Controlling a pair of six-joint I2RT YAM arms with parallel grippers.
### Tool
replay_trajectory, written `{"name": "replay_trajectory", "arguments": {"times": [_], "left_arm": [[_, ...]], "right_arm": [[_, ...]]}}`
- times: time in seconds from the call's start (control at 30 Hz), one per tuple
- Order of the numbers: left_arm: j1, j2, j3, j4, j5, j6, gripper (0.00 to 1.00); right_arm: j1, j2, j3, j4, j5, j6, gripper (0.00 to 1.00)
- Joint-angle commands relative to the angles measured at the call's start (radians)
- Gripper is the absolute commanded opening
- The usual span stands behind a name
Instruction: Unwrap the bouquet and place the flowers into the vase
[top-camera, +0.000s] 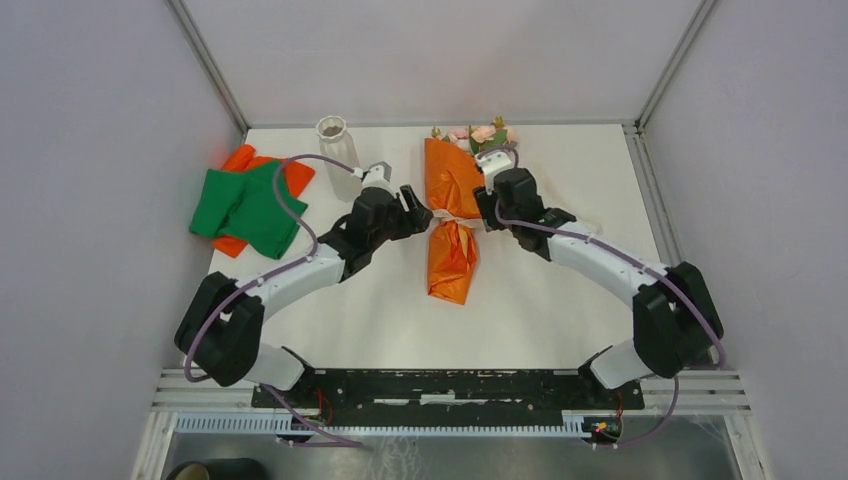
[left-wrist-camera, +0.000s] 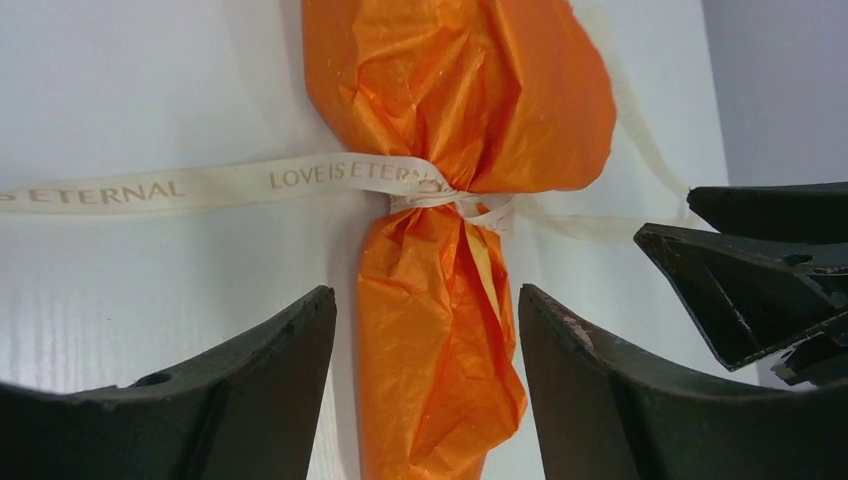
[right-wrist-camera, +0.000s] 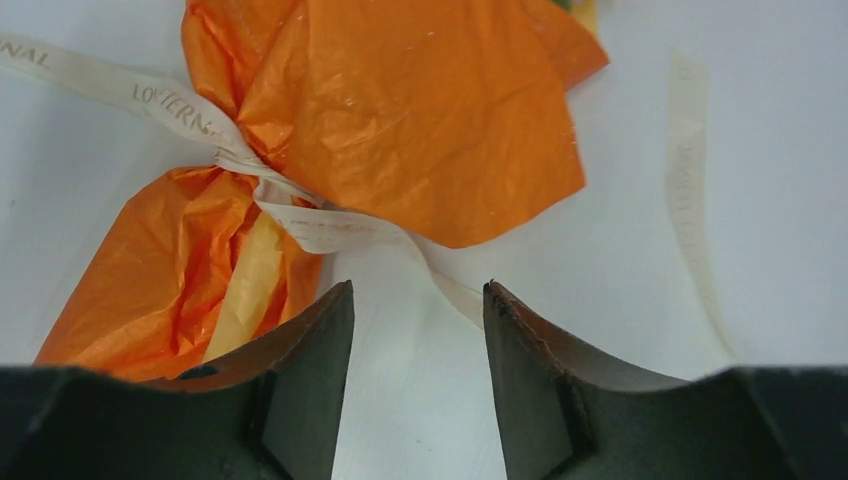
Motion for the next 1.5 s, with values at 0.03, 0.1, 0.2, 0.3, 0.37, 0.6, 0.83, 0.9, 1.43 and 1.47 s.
{"name": "replay_trajectory", "arguments": {"times": [0.03,0.1,0.2,0.3,0.37,0.6,0.83,0.9,1.43,1.47], "left_arm": [[-0.019,0.096,0.017,0.127,0.004,0.006,0.72],[-0.031,0.111,-0.023,0.158,0.009,-0.01,0.71],[-0.056,0.126,-0.067,0.193,0.002,-0.028,0.69],[-0.078,0.154,-0.08,0.205,-0.008,-0.038,0.68],[-0.091,0.172,-0.084,0.215,-0.004,-0.045,0.67],[-0.145,0.25,-0.07,0.246,0.007,-0.066,0.52],[-0.154,0.289,-0.063,0.238,0.007,-0.069,0.49],[-0.154,0.293,-0.062,0.229,0.002,-0.068,0.48],[-0.154,0.298,-0.069,0.216,-0.008,-0.072,0.45],[-0.154,0.3,-0.069,0.216,-0.006,-0.074,0.45]], "right_arm": [[0.061,0.121,0.106,0.073,-0.02,-0.011,0.47],[0.067,0.168,0.14,0.079,-0.05,-0.004,0.39],[0.071,0.233,0.188,0.087,-0.095,0.011,0.25],[0.083,0.288,0.214,0.104,-0.133,0.019,0.2],[0.086,0.322,0.231,0.105,-0.138,0.017,0.21],[0.093,0.429,0.27,0.112,-0.169,0.01,0.22],[0.094,0.489,0.269,0.113,-0.135,-0.011,0.26],[0.095,0.497,0.272,0.116,-0.139,-0.02,0.38],[0.094,0.51,0.272,0.11,-0.126,-0.016,0.0],[0.094,0.497,0.273,0.107,-0.129,-0.017,0.0]]}}
